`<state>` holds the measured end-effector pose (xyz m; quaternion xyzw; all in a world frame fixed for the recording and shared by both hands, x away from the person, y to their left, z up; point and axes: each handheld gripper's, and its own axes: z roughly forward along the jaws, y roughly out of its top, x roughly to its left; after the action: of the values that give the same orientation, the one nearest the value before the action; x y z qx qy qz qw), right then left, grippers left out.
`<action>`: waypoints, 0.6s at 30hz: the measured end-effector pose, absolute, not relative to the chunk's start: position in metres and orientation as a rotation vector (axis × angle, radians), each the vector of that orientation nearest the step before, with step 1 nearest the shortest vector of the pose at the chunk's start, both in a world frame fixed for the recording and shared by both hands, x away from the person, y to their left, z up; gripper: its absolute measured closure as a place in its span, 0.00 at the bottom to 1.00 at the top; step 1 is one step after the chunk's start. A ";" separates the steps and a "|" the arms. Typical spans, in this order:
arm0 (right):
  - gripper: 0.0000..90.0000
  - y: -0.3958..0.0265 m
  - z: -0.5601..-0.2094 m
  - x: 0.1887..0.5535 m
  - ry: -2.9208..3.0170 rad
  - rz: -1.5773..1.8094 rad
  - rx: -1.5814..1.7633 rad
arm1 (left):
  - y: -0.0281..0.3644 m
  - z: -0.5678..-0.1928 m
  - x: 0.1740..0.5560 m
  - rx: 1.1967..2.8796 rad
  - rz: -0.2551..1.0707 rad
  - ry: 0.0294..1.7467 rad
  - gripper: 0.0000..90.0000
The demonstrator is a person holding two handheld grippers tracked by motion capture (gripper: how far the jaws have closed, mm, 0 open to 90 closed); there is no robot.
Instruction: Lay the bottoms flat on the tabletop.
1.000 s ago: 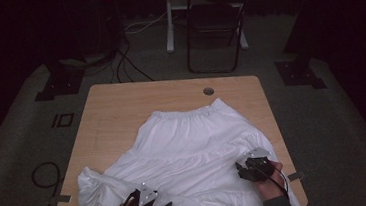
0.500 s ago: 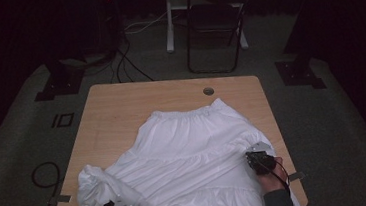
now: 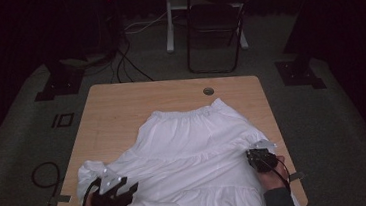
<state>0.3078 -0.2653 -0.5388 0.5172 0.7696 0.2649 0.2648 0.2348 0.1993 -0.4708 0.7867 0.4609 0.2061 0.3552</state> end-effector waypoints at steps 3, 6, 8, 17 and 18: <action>0.86 -0.266 -0.539 0.307 2.076 0.719 1.397 | 0.192 -0.473 0.262 2.040 0.553 1.265 0.56; 0.82 -0.268 -0.540 0.307 2.066 0.735 1.405 | 0.178 -0.478 0.303 2.020 0.533 1.331 0.55; 0.82 -0.269 -0.540 0.307 2.064 0.737 1.406 | 0.173 -0.479 0.310 2.024 0.528 1.320 0.55; 0.80 -0.269 -0.541 0.306 2.053 0.750 1.407 | 0.175 -0.529 0.331 2.062 0.538 1.374 0.53; 0.80 -0.269 -0.541 0.306 2.053 0.750 1.407 | 0.175 -0.529 0.331 2.062 0.538 1.374 0.53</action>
<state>0.3063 -0.2692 -0.5409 0.5214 0.7610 0.2780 0.2678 0.3312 0.1754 -0.5289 0.7761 0.5173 0.2024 0.2985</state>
